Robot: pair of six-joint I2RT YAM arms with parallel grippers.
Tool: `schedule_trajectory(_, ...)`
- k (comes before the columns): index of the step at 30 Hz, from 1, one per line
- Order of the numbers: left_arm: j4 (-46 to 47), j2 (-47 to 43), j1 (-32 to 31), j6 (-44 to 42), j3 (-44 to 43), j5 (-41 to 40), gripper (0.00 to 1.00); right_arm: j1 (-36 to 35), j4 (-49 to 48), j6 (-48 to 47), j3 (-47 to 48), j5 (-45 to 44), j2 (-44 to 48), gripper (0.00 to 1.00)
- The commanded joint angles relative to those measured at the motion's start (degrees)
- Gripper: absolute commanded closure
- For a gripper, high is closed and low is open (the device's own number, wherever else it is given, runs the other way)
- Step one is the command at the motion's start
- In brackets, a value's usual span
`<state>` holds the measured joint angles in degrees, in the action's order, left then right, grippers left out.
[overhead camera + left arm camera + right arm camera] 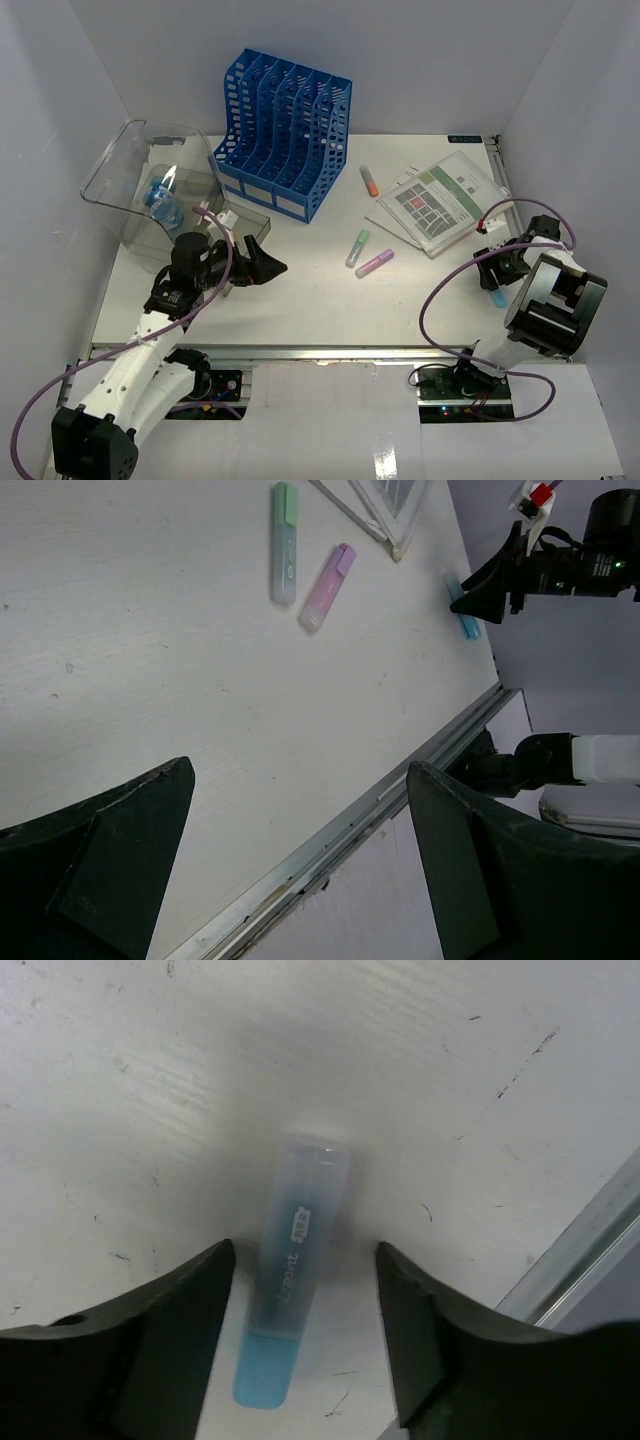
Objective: Organize the desk
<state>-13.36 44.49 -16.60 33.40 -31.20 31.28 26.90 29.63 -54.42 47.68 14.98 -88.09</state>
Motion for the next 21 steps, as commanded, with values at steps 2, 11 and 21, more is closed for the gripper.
schedule_trajectory(2, 7.4, -2.0, 0.3, 10.6, 4.9, 3.0, 0.02, -0.6, -2.0, -2.3, -5.3, -2.7, 0.6, 0.57)
schedule_trajectory(11, 20.9, -2.7, -0.4, 24.2, 11.7, 4.4, 0.02, -0.5, 1.6, -1.3, -5.6, 2.2, 4.3, 0.92)
schedule_trajectory(21, 34.3, 8.4, -15.1, 26.8, 9.5, -6.7, 0.02, -11.1, 14.7, 5.4, 2.6, 32.7, 14.7, 0.92)
